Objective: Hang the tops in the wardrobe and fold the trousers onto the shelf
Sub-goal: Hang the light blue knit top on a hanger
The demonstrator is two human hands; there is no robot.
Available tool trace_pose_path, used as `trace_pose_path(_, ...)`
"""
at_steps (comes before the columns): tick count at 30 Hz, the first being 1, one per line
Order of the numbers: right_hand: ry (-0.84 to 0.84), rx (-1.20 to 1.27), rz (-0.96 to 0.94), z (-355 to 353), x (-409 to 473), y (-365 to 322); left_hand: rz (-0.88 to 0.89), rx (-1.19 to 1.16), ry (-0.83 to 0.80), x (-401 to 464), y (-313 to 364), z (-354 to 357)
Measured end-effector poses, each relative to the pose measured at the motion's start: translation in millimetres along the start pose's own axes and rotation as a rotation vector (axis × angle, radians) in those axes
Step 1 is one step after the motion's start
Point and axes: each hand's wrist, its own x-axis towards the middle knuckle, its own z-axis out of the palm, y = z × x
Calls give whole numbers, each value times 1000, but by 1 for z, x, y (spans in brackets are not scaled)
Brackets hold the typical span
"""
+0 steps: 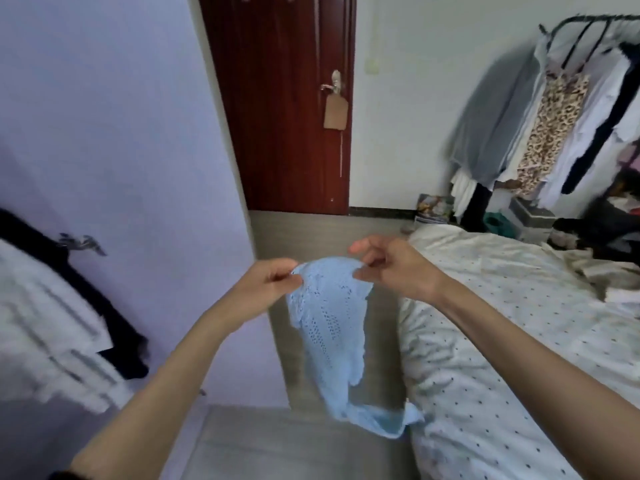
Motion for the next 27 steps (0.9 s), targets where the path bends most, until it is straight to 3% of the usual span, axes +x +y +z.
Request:
trace_pose_path(4, -223, -114, -120, 69, 51, -42, -74, -1, 69, -45, -26, -63)
trace_pose_path(8, -338, -54, -257, 138, 97, -97, -122, -103, 170, -86, -36, -113)
trace_pose_path(15, -520, 6, -410, 236, 157, -172, -264, 334, 841, -134, -63, -173)
trace_pose_path(19, -734, 36, -461, 266, 177, -191, -400, 447, 953, -157, -57, -207)
trace_pose_path(23, -1000, 23, -539, 304, 184, -203, -457, 338, 1055, -182, -52, -225)
trace_pose_path(27, -1054, -126, -647, 357, 175, -205, -495, 230, 1223, -216, -50, -231)
